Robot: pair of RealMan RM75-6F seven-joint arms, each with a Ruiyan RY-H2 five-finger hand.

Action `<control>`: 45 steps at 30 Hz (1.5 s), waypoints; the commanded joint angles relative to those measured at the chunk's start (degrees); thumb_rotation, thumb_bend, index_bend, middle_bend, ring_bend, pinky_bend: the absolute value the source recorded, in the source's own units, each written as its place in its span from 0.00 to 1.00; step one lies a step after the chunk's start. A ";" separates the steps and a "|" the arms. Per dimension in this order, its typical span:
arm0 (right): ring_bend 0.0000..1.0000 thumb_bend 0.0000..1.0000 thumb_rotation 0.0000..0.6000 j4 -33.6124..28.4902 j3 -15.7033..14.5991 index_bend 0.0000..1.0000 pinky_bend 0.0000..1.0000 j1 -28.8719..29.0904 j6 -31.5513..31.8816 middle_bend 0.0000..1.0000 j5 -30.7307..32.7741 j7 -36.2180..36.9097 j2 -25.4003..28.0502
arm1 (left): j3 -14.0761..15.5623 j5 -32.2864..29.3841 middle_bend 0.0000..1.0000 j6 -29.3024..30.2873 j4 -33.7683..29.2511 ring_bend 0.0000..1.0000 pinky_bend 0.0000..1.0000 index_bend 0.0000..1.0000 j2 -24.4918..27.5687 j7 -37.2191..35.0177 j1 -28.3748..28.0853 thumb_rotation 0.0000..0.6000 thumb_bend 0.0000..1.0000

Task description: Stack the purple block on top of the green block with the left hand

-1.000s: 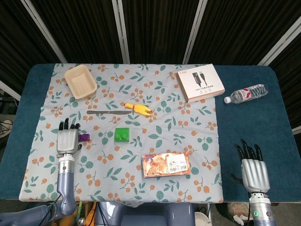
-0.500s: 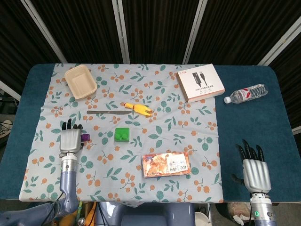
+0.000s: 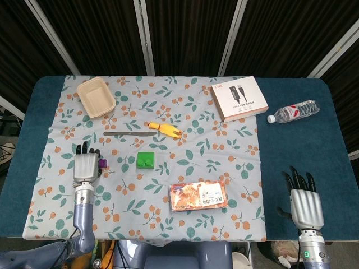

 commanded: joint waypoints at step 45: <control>0.19 0.15 1.00 0.52 -0.47 0.16 0.00 -0.19 -0.24 0.08 0.41 1.60 0.58 | 0.11 3.60 0.40 2.14 6.68 0.14 0.14 0.41 -5.08 -1.06 1.48 1.00 0.22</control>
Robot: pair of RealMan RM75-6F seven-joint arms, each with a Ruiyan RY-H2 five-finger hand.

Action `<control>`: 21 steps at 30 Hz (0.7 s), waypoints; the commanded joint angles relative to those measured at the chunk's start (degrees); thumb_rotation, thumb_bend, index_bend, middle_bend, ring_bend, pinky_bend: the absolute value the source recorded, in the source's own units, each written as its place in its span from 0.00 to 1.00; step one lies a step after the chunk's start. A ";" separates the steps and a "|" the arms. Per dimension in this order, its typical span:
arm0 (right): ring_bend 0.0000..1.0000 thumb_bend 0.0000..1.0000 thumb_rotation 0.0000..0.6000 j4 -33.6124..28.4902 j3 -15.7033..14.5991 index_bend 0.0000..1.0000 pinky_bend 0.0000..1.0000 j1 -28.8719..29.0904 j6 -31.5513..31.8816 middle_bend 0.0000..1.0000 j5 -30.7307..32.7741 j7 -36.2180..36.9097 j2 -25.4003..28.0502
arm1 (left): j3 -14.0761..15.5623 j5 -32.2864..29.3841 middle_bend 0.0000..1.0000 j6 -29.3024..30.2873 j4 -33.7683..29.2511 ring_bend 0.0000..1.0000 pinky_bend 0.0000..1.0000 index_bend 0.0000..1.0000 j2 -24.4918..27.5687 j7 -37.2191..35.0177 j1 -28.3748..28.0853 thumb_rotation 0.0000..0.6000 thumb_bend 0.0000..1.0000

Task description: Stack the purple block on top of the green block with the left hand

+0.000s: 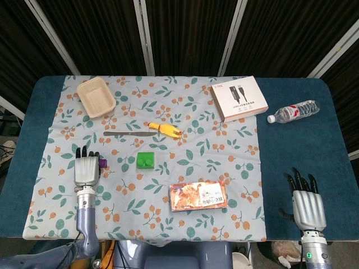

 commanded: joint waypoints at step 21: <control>0.21 0.15 1.00 0.23 -0.37 0.16 0.00 -0.61 0.51 0.08 -0.71 1.41 0.54 | -0.64 2.08 0.47 1.56 3.42 0.18 0.17 0.47 -2.50 2.06 -0.58 1.00 0.37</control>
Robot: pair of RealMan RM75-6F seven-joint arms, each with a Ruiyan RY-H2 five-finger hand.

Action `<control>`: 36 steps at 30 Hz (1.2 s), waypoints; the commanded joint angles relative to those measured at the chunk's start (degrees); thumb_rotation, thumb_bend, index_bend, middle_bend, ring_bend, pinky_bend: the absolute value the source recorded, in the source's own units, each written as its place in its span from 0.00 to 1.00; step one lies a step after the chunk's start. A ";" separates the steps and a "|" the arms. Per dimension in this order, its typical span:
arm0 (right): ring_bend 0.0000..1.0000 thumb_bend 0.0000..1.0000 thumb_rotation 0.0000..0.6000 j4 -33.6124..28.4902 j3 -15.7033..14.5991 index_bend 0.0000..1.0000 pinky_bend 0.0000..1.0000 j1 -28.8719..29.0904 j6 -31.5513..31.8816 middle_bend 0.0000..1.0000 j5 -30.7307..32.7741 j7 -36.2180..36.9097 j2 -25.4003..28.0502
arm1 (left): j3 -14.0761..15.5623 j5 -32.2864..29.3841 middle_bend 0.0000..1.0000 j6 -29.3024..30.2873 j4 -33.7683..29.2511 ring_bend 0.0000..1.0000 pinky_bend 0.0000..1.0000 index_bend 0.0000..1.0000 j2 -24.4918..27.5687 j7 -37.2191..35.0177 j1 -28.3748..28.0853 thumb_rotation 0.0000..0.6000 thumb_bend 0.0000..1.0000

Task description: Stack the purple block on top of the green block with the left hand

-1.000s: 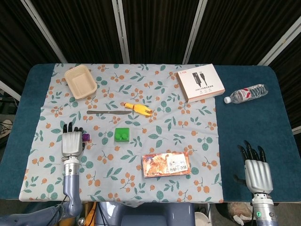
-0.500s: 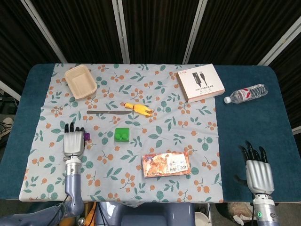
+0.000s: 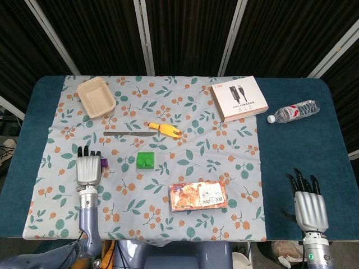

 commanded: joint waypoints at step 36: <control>0.22 0.15 1.00 -0.74 0.15 0.16 0.00 0.40 -0.84 0.08 1.99 -2.66 -0.78 | -6.69 -9.45 0.46 -8.94 -28.40 0.17 0.17 0.48 15.90 4.56 -5.27 1.00 0.36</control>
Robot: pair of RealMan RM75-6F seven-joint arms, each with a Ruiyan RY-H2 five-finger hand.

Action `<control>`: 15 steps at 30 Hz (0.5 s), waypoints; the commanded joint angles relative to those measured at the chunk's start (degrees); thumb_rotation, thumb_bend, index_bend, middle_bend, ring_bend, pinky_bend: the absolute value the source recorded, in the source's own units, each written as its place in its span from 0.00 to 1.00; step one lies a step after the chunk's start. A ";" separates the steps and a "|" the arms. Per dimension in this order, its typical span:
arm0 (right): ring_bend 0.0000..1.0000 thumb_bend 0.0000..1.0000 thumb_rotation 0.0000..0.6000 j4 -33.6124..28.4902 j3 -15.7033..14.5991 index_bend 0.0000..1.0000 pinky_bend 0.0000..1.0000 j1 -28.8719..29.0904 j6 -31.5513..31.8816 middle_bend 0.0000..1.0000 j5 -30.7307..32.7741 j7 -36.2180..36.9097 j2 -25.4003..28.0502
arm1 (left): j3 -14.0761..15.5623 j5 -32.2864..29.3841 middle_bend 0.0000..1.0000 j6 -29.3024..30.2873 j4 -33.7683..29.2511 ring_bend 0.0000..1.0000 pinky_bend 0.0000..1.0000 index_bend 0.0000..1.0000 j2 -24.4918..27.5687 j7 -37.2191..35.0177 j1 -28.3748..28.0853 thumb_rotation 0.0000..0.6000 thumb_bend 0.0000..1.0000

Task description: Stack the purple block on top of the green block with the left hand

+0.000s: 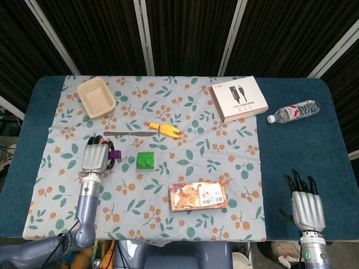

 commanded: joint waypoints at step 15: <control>0.22 0.15 1.00 -0.28 -0.11 0.16 0.00 -0.20 0.11 0.08 -0.07 1.03 0.74 | -1.70 -14.34 0.47 3.63 -16.16 0.17 0.17 0.49 7.96 16.95 -5.33 1.00 0.36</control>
